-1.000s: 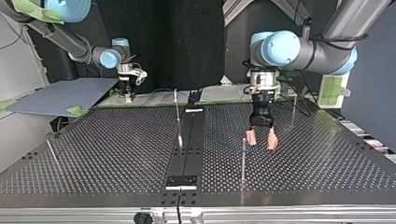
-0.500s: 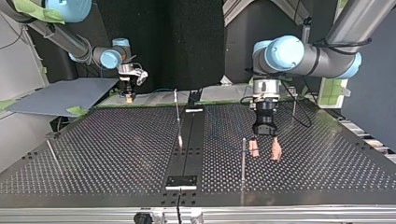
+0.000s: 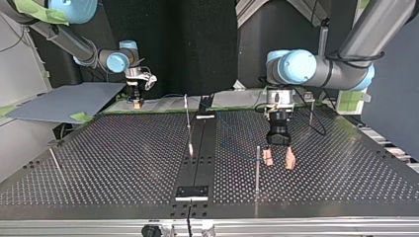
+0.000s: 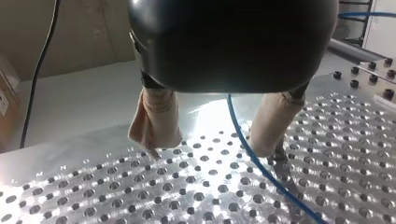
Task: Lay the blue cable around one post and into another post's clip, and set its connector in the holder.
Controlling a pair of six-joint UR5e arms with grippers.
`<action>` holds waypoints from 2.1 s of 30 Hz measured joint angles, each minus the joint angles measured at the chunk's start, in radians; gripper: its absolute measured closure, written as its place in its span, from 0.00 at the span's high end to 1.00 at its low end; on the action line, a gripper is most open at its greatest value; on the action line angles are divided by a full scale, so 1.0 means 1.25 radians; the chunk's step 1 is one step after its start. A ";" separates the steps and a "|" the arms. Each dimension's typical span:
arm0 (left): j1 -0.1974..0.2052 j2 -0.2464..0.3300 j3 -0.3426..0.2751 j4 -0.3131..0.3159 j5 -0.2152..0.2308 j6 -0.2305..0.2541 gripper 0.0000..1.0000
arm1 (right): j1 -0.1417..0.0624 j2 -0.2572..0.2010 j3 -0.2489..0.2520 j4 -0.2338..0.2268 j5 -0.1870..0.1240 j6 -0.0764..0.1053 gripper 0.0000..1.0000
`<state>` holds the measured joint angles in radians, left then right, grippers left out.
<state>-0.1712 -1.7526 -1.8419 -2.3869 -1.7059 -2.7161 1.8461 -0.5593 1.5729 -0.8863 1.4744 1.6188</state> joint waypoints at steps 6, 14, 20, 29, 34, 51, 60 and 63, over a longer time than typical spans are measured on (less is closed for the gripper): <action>-0.005 -0.031 0.032 -0.028 0.018 0.003 1.00 | 0.000 0.000 0.000 0.002 0.000 0.001 0.00; -0.006 -0.052 0.056 -0.039 0.022 0.026 1.00 | -0.004 0.000 0.000 0.008 0.000 0.000 0.00; -0.009 -0.079 0.077 -0.067 0.019 0.065 1.00 | -0.011 0.000 -0.001 0.011 0.002 -0.001 0.00; -0.005 -0.109 0.094 -0.098 0.007 0.111 1.00 | -0.031 -0.006 0.000 0.018 0.019 0.000 0.00; -0.002 -0.109 0.094 -0.100 0.004 0.116 1.00 | -0.039 -0.026 0.011 0.036 0.020 0.001 0.00; 0.000 -0.110 0.095 -0.099 0.003 0.120 1.00 | -0.041 -0.150 0.053 0.157 0.021 0.082 0.00; -0.001 -0.109 0.095 -0.102 0.000 0.126 1.00 | -0.045 -0.213 0.046 0.189 0.027 0.113 0.00; -0.003 -0.109 0.095 -0.106 -0.005 0.131 1.00 | -0.048 -0.233 0.033 0.205 0.034 0.111 0.00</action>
<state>-0.1752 -1.8893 -1.7237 -2.5193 -1.7115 -2.5522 1.7858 -0.8501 1.6138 -0.6301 1.5172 1.7577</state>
